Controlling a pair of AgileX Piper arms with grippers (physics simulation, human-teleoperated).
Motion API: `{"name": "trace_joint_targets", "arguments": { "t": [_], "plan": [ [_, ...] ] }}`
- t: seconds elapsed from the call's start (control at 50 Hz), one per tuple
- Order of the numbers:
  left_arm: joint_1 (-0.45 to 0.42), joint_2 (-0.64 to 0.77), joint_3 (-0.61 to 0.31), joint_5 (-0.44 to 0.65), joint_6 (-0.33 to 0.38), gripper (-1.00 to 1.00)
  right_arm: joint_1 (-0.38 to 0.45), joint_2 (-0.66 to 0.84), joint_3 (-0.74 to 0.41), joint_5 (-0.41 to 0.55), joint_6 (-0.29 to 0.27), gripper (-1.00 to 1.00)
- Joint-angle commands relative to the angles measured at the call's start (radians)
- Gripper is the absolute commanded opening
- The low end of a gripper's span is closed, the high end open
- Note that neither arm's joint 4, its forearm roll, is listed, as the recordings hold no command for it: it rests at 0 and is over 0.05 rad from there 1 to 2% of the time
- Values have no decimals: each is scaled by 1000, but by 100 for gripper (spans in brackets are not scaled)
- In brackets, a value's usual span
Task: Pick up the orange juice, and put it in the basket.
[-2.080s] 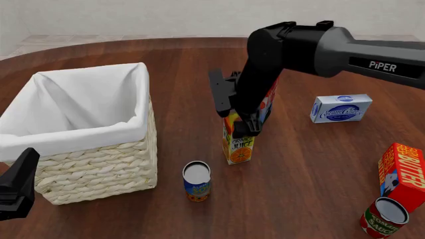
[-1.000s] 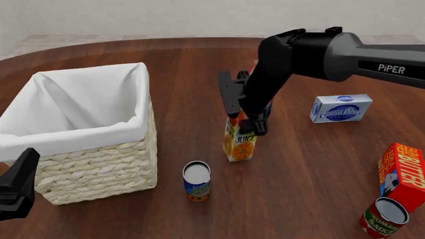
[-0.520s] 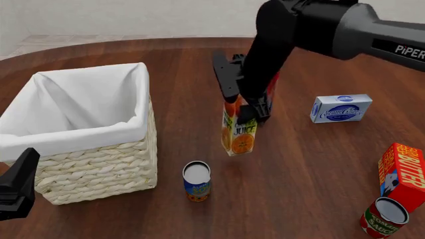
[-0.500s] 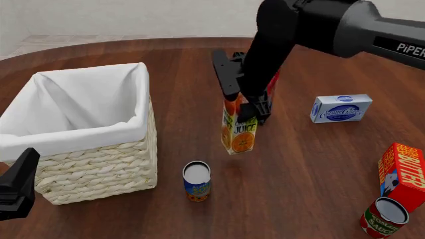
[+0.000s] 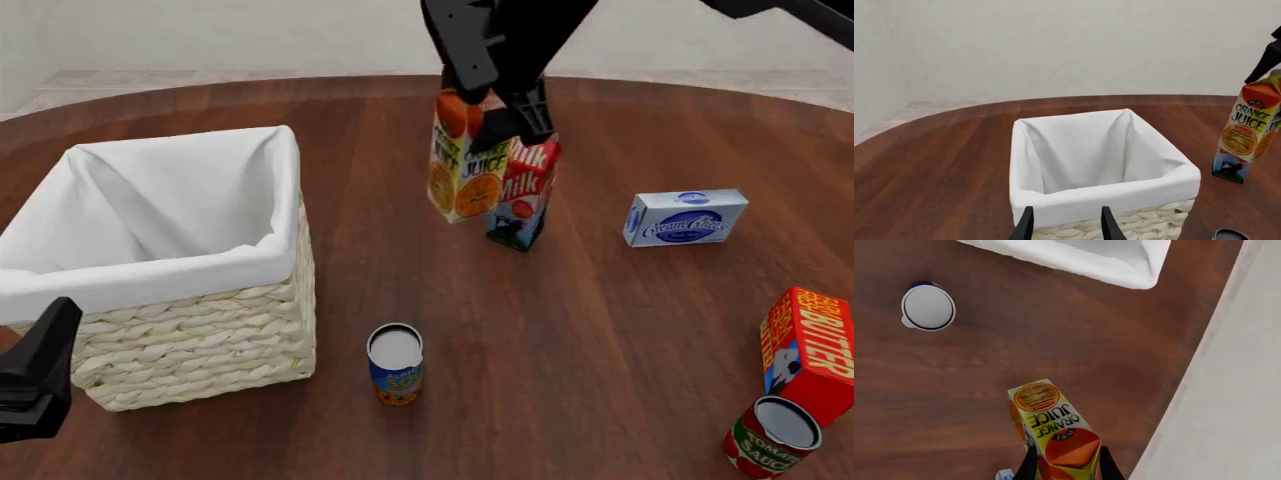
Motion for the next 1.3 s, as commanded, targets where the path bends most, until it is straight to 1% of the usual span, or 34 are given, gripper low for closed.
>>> {"name": "trace_joint_targets", "arguments": {
  "t": [0.02, 0.08, 0.1, 0.14, 0.16, 0.18, 0.22, 0.26, 0.3, 0.32, 0.36, 0.42, 0.44, 0.5, 0.54, 0.56, 0.58, 0.62, 0.66, 0.74, 0.84, 0.86, 0.88, 0.9, 0.92, 0.94, 0.96, 0.98, 1.0, 1.06, 1.14, 1.2, 1.26, 1.3],
  "plan": [
    [-1, -2, 0, 1, 5, 100, 74, -12, -127, 9, -13, -100],
    [0, -2, 0, 1, 4, 100, 90, -24, -136, 9, -40, -100],
    [0, -3, 0, 2, 5, 100, 96, -26, -136, 9, -38, -100],
    [1, -9, 0, 6, 4, 100, 101, -29, -153, 9, -75, -100],
    [1, -11, 0, 7, 4, 100, 99, -23, -158, 9, -66, -100],
    [1, -13, 0, 8, 5, 100, 104, -28, -161, 9, -99, -100],
    [1, -15, 0, 10, 6, 100, 118, -10, -202, 9, -87, -100],
    [1, -16, 0, 10, 6, 100, 129, -6, -212, 9, -83, -100],
    [1, -17, 0, 11, 6, 100, 136, 17, -268, 9, -117, -100],
    [1, -17, 0, 11, 6, 100, 138, 41, -309, 9, -99, -100],
    [2, -16, 0, 11, 5, 100, 154, 38, -296, 9, -98, -100],
    [3, -12, 0, 8, 3, 100, 167, 62, -345, 9, -91, -100],
    [3, -11, 0, 7, 3, 100, 171, 67, -360, 9, -115, -100],
    [3, -8, 0, 5, 2, 100, 186, 94, -412, 9, -106, -100],
    [2, -5, 0, 4, 2, 100, 195, 100, -420, 9, -102, -100],
    [0, -3, 0, 2, 2, 100, 210, 105, -422, 9, -114, -100],
    [1, -2, 0, 1, 2, 100, 217, 125, -444, 9, -98, -100],
    [3, -5, 0, 4, 2, 100, 232, 134, -453, 9, -99, -100],
    [5, -8, 0, 6, 2, 100, 254, 163, -484, 9, -83, -100],
    [2, -6, 0, 4, 3, 100, 269, 183, -501, 9, -80, -100],
    [0, -8, 0, 5, 4, 100, 278, 213, -537, 9, -102, -100],
    [0, -8, 0, 5, 4, 100, 287, 246, -604, 9, -113, -100],
    [1, -6, 0, 4, 3, 100, 284, 274, -661, 9, -103, -100],
    [1, -6, 0, 4, 3, 100, 284, 275, -662, 9, -103, -100],
    [-1, -4, 0, 3, 3, 100, 296, 312, -732, 9, -123, -100],
    [-1, -2, 0, 1, 3, 100, 310, 324, -749, 9, -119, -100],
    [-1, -2, 0, 1, 3, 100, 310, 324, -750, 9, -119, -100],
    [-1, -3, 0, 2, 2, 100, 340, 328, -759, 9, -90, -100],
    [-1, -4, 0, 3, 2, 100, 360, 337, -774, 9, -79, -100],
    [0, -6, 0, 4, 3, 100, 397, 345, -766, 9, -78, -100],
    [-1, -4, 0, 2, 2, 100, 408, 365, -780, 9, -77, -100],
    [-2, -4, 0, 2, 2, 100, 397, 375, -785, 9, -106, -100],
    [-2, -7, 0, 4, 4, 100, 420, 369, -774, 8, -64, -100],
    [-3, -6, 0, 3, 3, 100, 424, 374, -774, 8, -61, -100]
  ]
}}
